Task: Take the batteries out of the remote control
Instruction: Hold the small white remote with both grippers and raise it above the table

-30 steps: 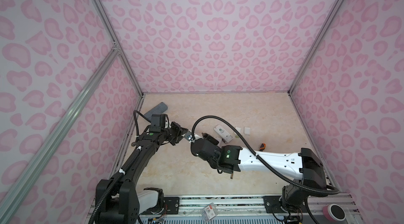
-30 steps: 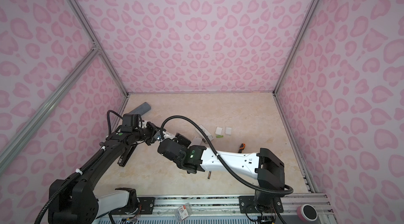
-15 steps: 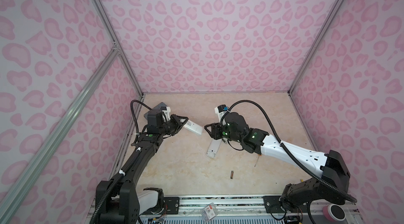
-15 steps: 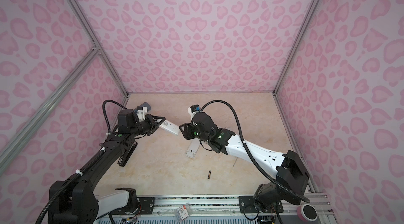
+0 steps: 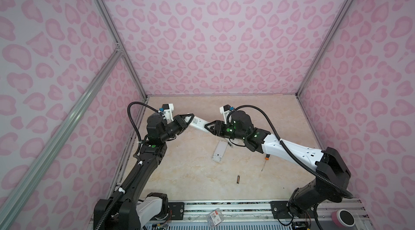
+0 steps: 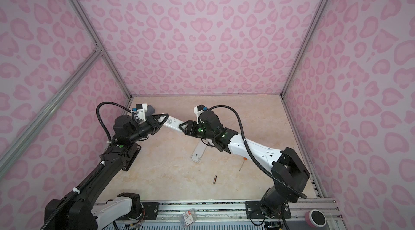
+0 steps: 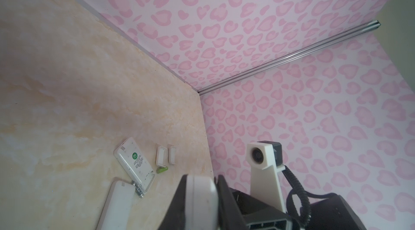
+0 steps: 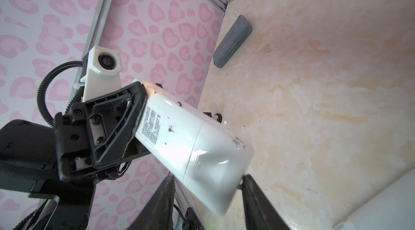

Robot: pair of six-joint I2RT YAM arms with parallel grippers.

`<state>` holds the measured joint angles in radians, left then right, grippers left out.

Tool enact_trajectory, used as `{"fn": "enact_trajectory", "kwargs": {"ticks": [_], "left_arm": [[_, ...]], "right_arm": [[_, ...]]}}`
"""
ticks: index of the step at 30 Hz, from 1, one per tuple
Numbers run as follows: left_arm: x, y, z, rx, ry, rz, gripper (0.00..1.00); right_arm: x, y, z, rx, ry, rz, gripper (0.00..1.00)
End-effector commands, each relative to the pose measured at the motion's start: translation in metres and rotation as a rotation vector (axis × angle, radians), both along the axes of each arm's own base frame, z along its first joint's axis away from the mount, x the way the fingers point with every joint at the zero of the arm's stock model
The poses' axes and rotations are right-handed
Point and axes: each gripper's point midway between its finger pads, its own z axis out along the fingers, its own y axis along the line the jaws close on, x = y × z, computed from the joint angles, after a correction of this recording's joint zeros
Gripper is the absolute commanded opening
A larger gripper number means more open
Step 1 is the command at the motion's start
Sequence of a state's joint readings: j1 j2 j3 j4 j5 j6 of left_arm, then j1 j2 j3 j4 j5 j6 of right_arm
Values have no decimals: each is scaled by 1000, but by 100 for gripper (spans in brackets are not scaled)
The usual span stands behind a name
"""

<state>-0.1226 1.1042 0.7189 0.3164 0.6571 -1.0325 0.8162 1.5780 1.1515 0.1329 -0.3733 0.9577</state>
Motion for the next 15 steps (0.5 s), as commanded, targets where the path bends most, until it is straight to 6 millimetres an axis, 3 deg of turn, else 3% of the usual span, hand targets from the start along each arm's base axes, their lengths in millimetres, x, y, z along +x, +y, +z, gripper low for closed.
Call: {"fn": "enact_trajectory", "kwargs": {"ticks": [1, 7, 12, 15], "left_arm": [[-5, -6, 24, -26, -87, -36, 4], [-9, -6, 33, -32, -118, -38, 4], [-9, -6, 32, -37, -113, -38, 4], [-8, -7, 28, -38, -98, -41, 4]], "right_arm": [[-3, 7, 0, 31, 26, 22, 45], [1, -1, -9, 55, 59, -9, 43], [5, -4, -4, 109, 58, -17, 26], [6, -6, -7, 110, 66, -27, 23]]}}
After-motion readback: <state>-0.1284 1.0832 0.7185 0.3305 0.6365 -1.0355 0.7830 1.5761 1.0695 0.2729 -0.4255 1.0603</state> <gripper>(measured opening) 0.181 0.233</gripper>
